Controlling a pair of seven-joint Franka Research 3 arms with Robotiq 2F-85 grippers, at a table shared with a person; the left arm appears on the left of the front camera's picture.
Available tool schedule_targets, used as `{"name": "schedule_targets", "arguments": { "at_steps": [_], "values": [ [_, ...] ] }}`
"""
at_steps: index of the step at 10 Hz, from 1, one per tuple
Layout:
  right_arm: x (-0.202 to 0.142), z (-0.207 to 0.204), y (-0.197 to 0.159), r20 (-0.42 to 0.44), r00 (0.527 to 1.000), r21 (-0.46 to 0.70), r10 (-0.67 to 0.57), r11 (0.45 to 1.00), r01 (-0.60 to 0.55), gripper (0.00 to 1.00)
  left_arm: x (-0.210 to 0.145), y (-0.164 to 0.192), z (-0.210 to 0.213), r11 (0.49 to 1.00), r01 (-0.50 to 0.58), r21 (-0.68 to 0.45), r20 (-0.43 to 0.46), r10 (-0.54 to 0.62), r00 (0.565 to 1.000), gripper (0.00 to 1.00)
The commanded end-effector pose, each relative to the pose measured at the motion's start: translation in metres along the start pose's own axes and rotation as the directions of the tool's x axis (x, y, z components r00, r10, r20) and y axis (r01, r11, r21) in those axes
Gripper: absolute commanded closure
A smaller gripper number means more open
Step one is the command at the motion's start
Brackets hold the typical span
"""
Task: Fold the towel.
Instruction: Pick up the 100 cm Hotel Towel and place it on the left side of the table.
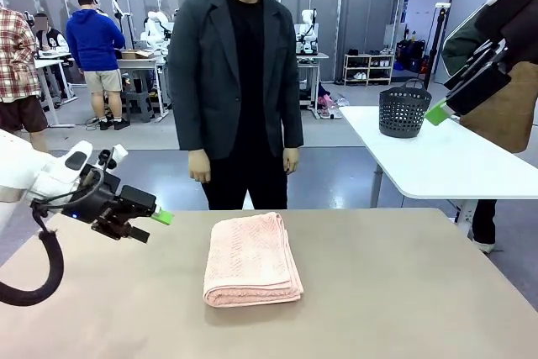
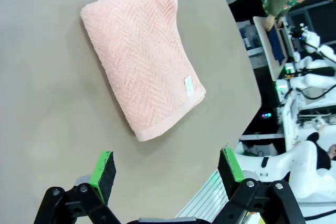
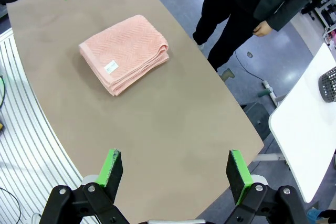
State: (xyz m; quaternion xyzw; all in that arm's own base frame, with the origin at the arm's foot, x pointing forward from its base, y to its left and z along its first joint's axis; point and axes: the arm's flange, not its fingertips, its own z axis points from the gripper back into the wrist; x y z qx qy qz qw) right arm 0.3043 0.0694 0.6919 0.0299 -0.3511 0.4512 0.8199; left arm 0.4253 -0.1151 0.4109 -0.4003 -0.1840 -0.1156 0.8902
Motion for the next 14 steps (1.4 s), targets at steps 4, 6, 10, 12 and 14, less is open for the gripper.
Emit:
{"name": "schedule_targets", "arguments": {
  "at_steps": [4, 6, 10, 12, 14],
  "values": [
    [-0.001, -0.001, 0.001, -0.004, 1.0, -0.008, -0.022, 1.0, 0.021, 0.0, 0.015, 0.065, -0.065, 0.977, -0.186, -0.107, -0.022, 0.185, 0.983, 0.0],
    [-0.001, -0.001, 0.001, -0.004, 1.0, -0.008, -0.022, 1.0, 0.021, 0.0, 0.018, 0.085, -0.09, 0.96, -0.245, -0.133, -0.021, 0.244, 0.969, 0.0],
    [-0.001, -0.001, 0.001, -0.004, 1.0, -0.008, -0.022, 1.0, 0.021, 0.0, 0.03, 0.097, -0.14, 0.937, -0.294, -0.191, -0.045, 0.291, 0.956, 0.0],
    [-0.001, -0.001, 0.001, -0.004, 1.0, -0.008, -0.022, 1.0, 0.021, 0.0, 0.038, 0.099, -0.156, 0.923, -0.311, -0.226, -0.055, 0.307, 0.95, 0.0],
    [-0.001, -0.001, 0.001, -0.004, 1.0, -0.008, -0.022, 1.0, 0.021, 0.0, 0.041, 0.098, -0.168, 0.915, -0.323, -0.243, -0.072, 0.315, 0.946, 0.0]
  ]
}}
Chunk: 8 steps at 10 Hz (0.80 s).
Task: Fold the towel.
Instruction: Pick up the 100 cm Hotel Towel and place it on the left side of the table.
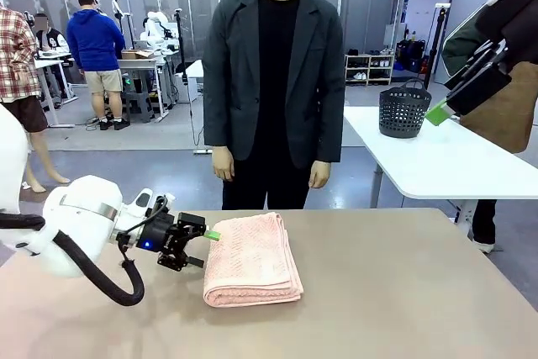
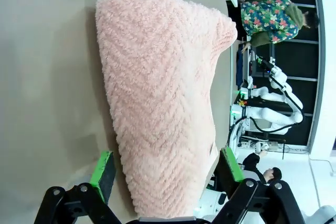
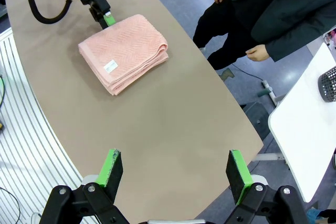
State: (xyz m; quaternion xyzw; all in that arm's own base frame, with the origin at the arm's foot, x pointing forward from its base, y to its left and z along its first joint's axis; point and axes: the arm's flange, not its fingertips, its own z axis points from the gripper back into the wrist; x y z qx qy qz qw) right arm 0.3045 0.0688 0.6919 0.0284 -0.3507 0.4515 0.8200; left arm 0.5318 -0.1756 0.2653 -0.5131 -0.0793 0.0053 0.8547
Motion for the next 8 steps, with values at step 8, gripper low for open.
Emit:
{"name": "schedule_targets", "arguments": {
  "at_steps": [8],
  "values": [
    [-0.001, -0.001, 0.002, -0.002, 1.0, -0.006, -0.023, 1.0, 0.023, 0.0, 0.004, -0.004, -0.036, 0.998, 0.016, -0.057, 0.04, -0.013, 0.999, 0.0]
  ]
}}
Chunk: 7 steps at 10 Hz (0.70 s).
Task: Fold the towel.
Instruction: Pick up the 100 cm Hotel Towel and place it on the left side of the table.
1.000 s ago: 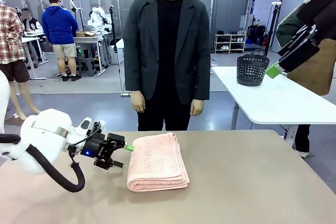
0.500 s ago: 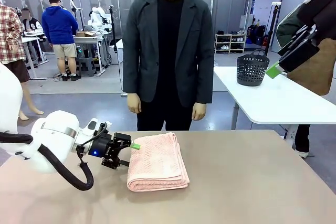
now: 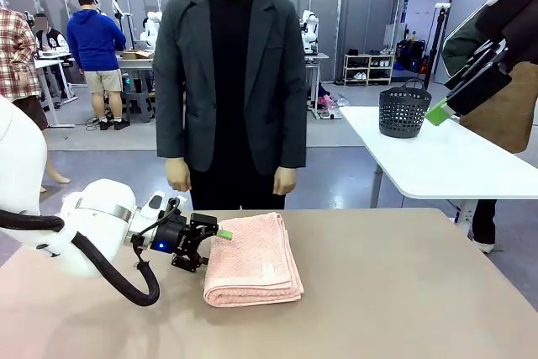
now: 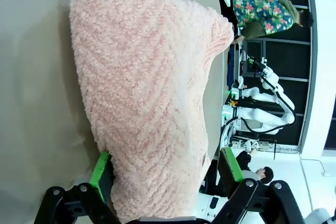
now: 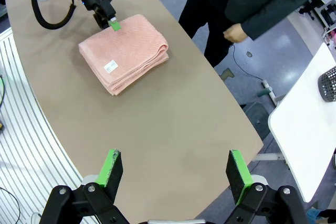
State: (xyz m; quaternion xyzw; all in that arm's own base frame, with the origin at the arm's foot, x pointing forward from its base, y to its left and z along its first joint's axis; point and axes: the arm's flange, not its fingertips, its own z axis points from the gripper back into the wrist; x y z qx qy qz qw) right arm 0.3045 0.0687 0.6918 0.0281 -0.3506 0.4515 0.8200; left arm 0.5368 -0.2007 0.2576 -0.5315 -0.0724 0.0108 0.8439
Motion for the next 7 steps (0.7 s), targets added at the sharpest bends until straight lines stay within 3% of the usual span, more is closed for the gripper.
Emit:
{"name": "schedule_targets", "arguments": {
  "at_steps": [1, 3, 4, 7],
  "values": [
    [-0.0007, -0.0013, 0.0016, -0.002, 1.0, -0.006, -0.023, 1.0, 0.023, 0.0, 0.003, 0.0013, -0.0099, 0.999, 0.044, -0.009, 0.046, -0.043, 0.998, 0.31],
    [-0.0007, -0.0013, 0.0016, -0.002, 1.0, -0.006, -0.023, 1.0, 0.023, 0.0, 0.0029, 0.003, -0.0098, 0.999, 0.039, 0.005, 0.046, -0.039, 0.998, 0.9],
    [-0.0007, -0.0013, 0.0016, -0.002, 1.0, -0.006, -0.023, 1.0, 0.023, 0.0, 0.0023, 0.0026, -0.0106, 0.999, 0.044, 0.006, 0.046, -0.044, 0.998, 1.0],
    [-0.0007, -0.0013, 0.0016, -0.002, 1.0, -0.006, -0.023, 1.0, 0.023, 0.0, 0.0053, 0.0032, -0.0145, 0.999, 0.045, 0.01, 0.047, -0.045, 0.998, 0.96]
  ]
}}
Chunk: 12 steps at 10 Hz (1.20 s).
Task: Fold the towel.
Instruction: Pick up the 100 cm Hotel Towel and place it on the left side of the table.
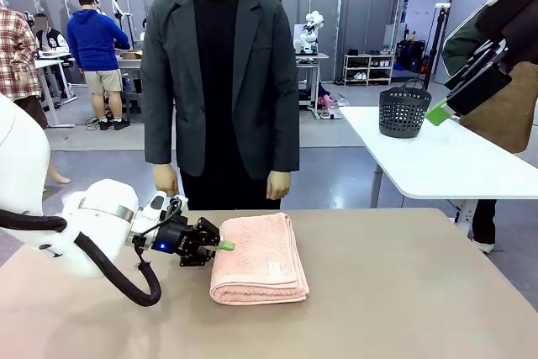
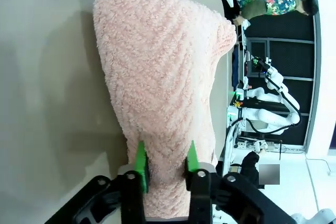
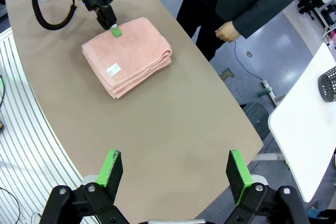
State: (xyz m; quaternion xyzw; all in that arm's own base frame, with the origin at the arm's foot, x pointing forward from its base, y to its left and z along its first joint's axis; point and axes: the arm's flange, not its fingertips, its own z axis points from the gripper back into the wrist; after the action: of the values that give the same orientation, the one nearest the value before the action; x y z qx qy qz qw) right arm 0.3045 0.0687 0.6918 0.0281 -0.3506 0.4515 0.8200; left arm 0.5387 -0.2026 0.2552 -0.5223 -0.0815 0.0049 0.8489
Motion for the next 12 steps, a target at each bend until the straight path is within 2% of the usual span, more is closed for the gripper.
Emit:
{"name": "schedule_targets", "arguments": {
  "at_steps": [1, 5, 6, 7, 11, 12],
  "values": [
    [-0.001, -0.001, 0.002, -0.002, 1.0, -0.006, -0.023, 1.0, 0.023, 0.0, 0.004, 0.0, -0.012, 1.0, 0.026, -0.008, 0.039, -0.026, 0.999, 1.0],
    [-0.001, -0.001, 0.002, -0.002, 1.0, -0.006, -0.023, 1.0, 0.023, 0.0, 0.003, 0.002, -0.007, 1.0, 0.027, -0.004, 0.049, -0.027, 0.998, 1.0],
    [-0.001, -0.001, 0.002, -0.002, 1.0, -0.006, -0.023, 1.0, 0.023, 0.0, -0.001, -0.002, -0.007, 0.995, 0.072, 0.07, 0.065, -0.077, 0.995, 1.0],
    [-0.001, -0.001, 0.002, -0.002, 1.0, -0.006, -0.023, 1.0, 0.023, 0.0, 0.002, -0.001, -0.001, 1.0, 0.004, 0.007, 0.005, -0.005, 1.0, 1.0],
    [-0.001, -0.001, 0.002, -0.002, 1.0, -0.006, -0.023, 1.0, 0.023, 0.0, 0.002, -0.001, -0.001, 1.0, 0.004, 0.007, 0.005, -0.005, 1.0, 1.0],
    [-0.001, -0.001, 0.002, -0.002, 1.0, -0.006, -0.023, 1.0, 0.023, 0.0, 0.002, 0.0, -0.001, 1.0, 0.017, 0.023, 0.012, -0.018, 1.0, 0.88]
  ]
}}
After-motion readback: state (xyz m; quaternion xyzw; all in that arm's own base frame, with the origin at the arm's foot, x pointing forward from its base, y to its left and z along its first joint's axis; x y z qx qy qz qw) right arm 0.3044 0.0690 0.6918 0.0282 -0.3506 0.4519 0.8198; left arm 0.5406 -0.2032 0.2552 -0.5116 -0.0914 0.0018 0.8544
